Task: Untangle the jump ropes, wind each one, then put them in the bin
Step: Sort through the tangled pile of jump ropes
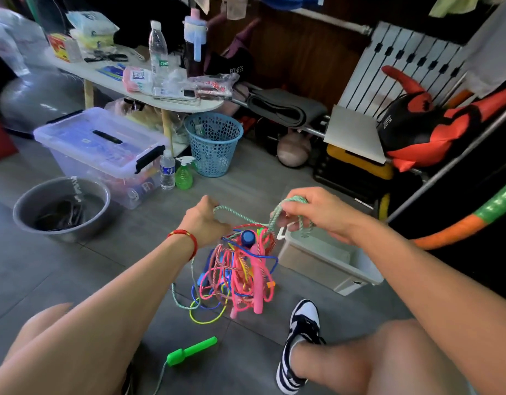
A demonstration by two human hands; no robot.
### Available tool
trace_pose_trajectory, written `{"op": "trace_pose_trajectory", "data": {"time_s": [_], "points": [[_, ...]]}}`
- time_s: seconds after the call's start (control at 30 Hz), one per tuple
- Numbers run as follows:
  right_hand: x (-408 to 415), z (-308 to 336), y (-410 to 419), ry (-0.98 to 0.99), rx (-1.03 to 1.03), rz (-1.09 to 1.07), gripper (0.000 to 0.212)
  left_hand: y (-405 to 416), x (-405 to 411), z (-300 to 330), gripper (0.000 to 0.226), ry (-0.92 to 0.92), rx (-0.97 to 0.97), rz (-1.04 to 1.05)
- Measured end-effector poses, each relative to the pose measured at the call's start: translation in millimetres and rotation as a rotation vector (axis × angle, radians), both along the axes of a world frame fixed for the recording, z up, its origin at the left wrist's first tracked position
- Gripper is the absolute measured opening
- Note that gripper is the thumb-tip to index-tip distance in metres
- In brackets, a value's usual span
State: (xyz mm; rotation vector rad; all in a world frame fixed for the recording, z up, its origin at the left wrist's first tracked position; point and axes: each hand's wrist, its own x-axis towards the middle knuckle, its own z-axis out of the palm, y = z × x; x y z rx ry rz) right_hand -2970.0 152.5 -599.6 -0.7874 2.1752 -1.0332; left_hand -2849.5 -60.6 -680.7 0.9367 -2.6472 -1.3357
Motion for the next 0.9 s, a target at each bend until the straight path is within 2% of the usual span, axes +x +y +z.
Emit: {"op": "trace_pose_trajectory", "data": {"time_s": [0.03, 0.1, 0.27, 0.5, 0.6, 0.8, 0.9], "points": [[3.2, -0.2, -6.1, -0.082, -0.072, -0.044, 0.018, 7.8, 0.5, 1.4, 0.067, 0.033, 0.021, -0.047], [9.0, 3.0, -17.8, -0.141, -0.17, -0.097, 0.02, 23.9, 0.0, 1.9, 0.073, 0.09, 0.013, -0.147], [14.1, -2.1, -29.5, -0.142, -0.247, -0.089, 0.026, 35.4, -7.0, -6.7, 0.033, 0.126, -0.142, -0.286], [-7.8, -47.7, -30.3, -0.155, -0.36, -0.277, 0.03, 26.3, -24.7, -10.8, 0.024, 0.102, -0.198, -0.424], [-14.1, -65.4, -39.1, -0.176, -0.412, -0.311, 0.03, 26.7, -31.4, -15.8, 0.029, 0.072, -0.272, -0.485], [-26.0, -66.1, -50.4, -0.102, -0.282, -0.272, 0.034, 15.7, -42.6, -22.7, 0.031, 0.114, -0.305, -0.186], [-30.6, -65.7, -47.3, -0.149, -0.304, -0.235, 0.037, 13.9, -46.9, -19.7, 0.025, 0.083, -0.252, -0.16]]}}
